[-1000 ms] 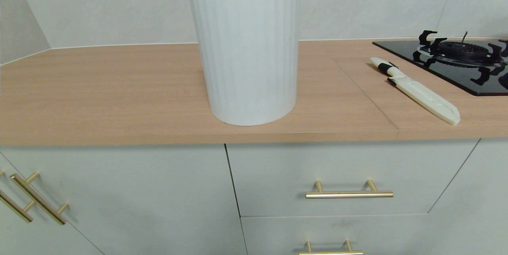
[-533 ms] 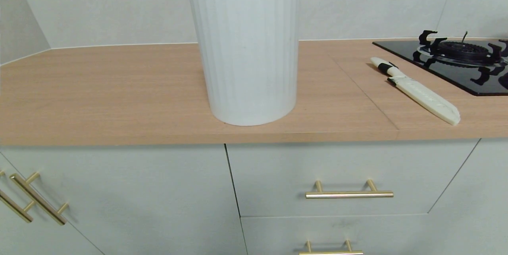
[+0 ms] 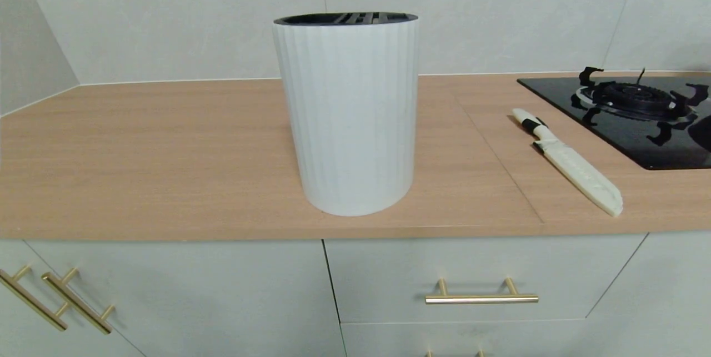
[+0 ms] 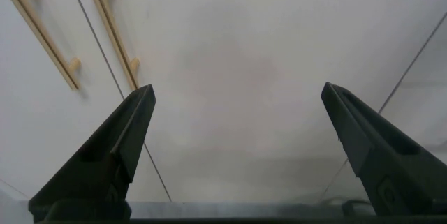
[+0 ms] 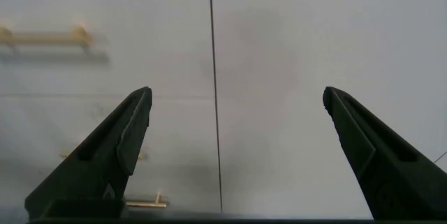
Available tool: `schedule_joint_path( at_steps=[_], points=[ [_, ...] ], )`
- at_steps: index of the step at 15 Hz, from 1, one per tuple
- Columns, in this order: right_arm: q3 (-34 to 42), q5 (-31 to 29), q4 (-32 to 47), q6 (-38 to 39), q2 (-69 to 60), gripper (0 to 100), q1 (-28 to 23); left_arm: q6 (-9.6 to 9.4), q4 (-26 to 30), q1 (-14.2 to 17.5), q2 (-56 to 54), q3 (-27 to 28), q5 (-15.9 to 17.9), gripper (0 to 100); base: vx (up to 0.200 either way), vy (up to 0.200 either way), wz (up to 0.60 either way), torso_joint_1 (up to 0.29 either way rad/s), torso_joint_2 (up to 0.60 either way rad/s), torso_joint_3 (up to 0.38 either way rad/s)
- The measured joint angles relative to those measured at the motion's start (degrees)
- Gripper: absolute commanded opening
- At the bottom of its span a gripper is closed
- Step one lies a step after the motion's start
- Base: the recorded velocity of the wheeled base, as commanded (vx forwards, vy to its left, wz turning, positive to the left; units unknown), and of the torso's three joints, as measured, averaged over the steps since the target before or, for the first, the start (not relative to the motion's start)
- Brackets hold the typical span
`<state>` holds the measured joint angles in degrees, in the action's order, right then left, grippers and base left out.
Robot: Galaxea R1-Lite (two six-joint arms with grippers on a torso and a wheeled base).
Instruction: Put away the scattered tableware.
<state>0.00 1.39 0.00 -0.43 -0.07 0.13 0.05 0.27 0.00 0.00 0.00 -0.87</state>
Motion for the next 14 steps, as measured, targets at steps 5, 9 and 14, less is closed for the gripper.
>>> schedule_joint_path(
  at_steps=[5,9,14],
  points=[
    [0.0,0.0,0.0,0.0,0.0,100,0.0,0.02,0.0,0.0,0.0,0.0,0.0,100,0.0,0.0,0.0,0.174,-0.47,-0.29],
    [0.0,0.0,0.0,0.0,0.0,100,0.0,0.02,0.0,0.0,0.0,0.0,0.0,100,0.0,0.0,0.0,0.198,-0.48,-0.279],
    [0.0,0.0,0.0,0.0,0.0,100,0.0,0.02,0.0,0.0,0.0,0.0,0.0,100,0.0,0.0,0.0,0.22,-0.5,-0.287]
  ],
)
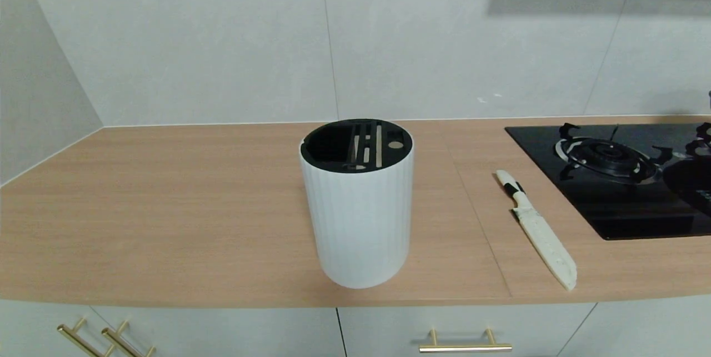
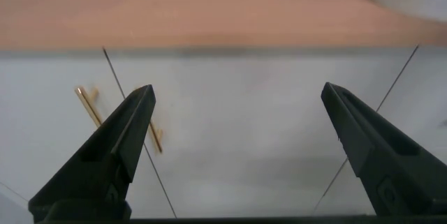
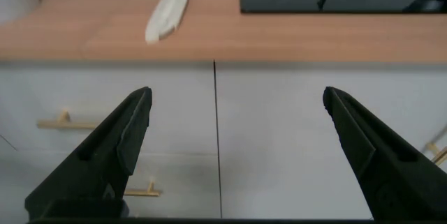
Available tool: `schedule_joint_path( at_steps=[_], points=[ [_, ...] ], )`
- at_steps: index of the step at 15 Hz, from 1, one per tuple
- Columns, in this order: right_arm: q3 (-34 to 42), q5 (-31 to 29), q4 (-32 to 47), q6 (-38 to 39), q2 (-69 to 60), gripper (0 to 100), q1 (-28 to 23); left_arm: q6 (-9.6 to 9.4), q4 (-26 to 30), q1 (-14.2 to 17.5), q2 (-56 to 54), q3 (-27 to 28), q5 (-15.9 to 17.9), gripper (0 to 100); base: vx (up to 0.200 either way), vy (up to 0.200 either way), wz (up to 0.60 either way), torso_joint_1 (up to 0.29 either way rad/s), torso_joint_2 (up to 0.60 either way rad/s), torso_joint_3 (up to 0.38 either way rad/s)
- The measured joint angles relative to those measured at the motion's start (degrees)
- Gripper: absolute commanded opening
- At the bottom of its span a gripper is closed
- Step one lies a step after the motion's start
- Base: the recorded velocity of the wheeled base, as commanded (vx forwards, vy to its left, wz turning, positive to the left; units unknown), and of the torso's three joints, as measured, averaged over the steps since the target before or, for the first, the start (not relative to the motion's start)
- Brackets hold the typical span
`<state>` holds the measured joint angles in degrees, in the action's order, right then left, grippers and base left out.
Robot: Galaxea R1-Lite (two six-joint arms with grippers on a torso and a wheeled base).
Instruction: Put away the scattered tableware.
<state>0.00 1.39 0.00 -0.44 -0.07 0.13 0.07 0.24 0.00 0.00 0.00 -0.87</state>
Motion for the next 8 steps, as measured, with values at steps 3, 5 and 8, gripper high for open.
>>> schedule_joint_path(
  at_steps=[3,5,8],
  points=[
    [0.0,0.0,0.0,0.0,0.0,100,0.0,0.0,0.0,0.0,0.0,0.0,0.0,100,0.0,0.0,0.0,0.237,-0.52,-0.294],
    [0.0,0.0,0.0,0.0,0.0,100,0.0,0.0,0.0,0.0,0.0,0.0,0.0,100,0.0,0.0,0.0,0.254,-0.54,-0.295],
    [0.0,0.0,0.0,0.0,0.0,100,0.0,0.0,0.0,0.0,0.0,0.0,0.0,100,0.0,0.0,0.0,0.263,-0.57,-0.307]
  ],
)
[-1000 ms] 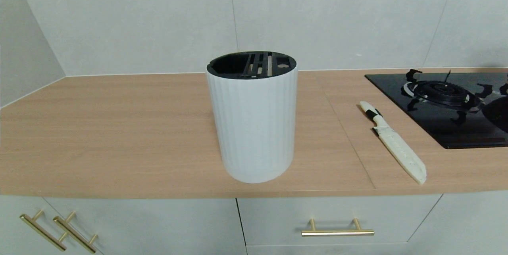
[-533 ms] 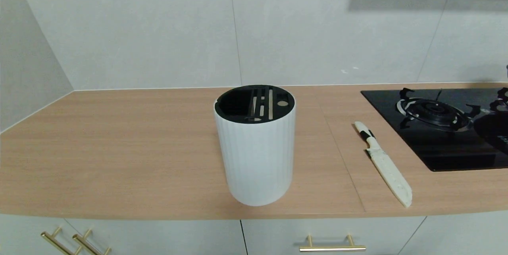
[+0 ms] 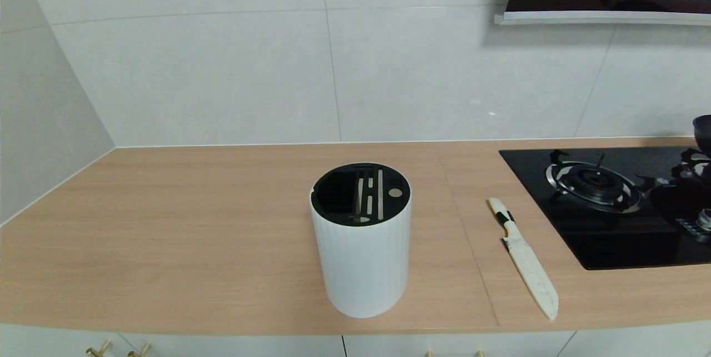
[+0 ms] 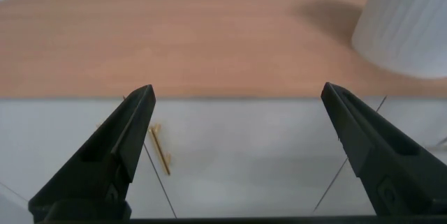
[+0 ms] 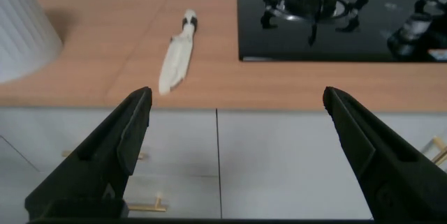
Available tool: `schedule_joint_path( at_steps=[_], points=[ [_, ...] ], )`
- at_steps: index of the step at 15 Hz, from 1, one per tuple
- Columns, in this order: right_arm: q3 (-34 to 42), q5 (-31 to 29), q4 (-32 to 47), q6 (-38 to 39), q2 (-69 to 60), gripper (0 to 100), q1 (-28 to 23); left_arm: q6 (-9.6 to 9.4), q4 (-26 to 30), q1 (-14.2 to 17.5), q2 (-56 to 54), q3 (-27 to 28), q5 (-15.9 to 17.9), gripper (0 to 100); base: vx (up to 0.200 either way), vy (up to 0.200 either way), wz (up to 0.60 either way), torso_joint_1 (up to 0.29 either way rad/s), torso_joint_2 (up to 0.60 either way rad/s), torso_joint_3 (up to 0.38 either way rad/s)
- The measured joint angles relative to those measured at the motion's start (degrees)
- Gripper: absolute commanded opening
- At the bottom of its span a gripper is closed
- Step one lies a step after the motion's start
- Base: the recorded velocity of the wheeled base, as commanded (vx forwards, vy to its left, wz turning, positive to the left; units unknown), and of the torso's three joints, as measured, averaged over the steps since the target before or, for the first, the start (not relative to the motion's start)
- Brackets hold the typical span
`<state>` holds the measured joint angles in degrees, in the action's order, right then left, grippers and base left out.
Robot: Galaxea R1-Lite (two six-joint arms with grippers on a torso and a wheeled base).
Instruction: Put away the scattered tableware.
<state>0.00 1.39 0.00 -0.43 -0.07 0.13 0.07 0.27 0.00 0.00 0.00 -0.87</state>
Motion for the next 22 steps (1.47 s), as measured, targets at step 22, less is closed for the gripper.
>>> schedule_joint_path(
  at_steps=[22],
  points=[
    [0.0,0.0,0.0,0.1,0.0,100,0.0,0.0,0.0,0.0,0.0,0.0,0.0,100,0.0,0.027,0.0,0.102,-0.21,-0.112]
  ],
)
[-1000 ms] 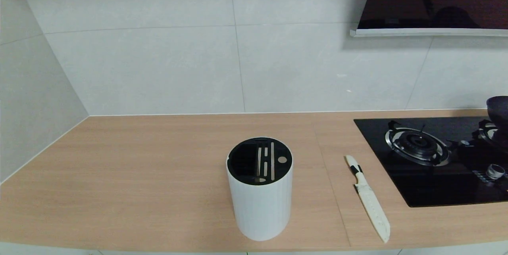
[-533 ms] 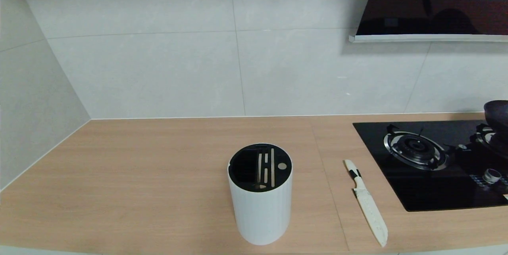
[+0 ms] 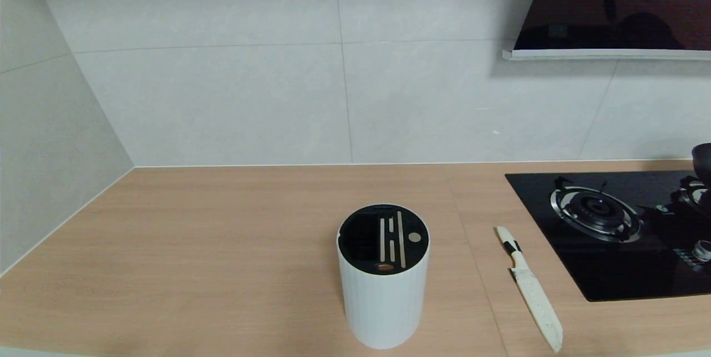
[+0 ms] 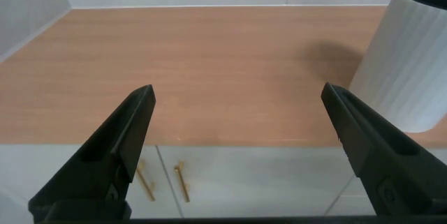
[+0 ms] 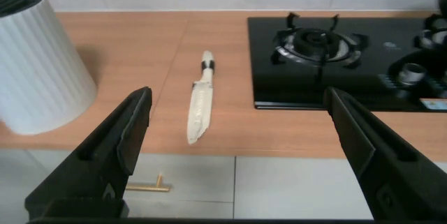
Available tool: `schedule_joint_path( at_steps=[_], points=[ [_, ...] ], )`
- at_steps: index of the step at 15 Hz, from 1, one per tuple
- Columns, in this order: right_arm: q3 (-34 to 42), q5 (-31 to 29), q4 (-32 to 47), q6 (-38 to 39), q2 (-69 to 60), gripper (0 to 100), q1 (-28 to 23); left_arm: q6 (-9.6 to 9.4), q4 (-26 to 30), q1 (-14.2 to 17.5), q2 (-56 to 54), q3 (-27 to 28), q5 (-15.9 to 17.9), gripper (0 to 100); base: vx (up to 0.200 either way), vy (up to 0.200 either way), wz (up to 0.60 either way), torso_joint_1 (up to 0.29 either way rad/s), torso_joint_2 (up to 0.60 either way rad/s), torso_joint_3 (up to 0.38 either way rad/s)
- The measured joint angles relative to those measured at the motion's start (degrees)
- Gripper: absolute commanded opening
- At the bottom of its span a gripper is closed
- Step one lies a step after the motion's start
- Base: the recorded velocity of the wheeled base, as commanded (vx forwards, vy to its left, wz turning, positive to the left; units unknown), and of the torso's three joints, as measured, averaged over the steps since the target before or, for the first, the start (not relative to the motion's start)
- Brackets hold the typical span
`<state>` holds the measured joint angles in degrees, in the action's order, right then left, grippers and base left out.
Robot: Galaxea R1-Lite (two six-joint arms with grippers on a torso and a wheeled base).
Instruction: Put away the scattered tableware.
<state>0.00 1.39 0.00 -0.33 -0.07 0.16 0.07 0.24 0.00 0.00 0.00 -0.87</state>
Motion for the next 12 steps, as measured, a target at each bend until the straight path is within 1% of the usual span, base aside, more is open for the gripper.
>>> schedule_joint_path(
  at_steps=[8,10,12],
  points=[
    [-0.6,-0.1,-0.2,-0.6,0.0,100,0.0,-0.02,0.0,0.0,0.0,0.0,0.0,100,0.0,0.0,0.0,0.0,0.0,0.0],
    [-5.4,0.3,-0.1,0.3,0.7,100,0.2,-0.05,0.0,0.0,0.0,0.0,0.0,100,0.0,0.0,0.0,0.0,0.0,0.0],
    [-9.0,2.1,1.1,0.7,3.7,100,1.3,-0.07,0.0,0.0,0.0,0.0,0.0,100,0.0,0.0,0.0,0.0,0.0,0.0]
  ],
)
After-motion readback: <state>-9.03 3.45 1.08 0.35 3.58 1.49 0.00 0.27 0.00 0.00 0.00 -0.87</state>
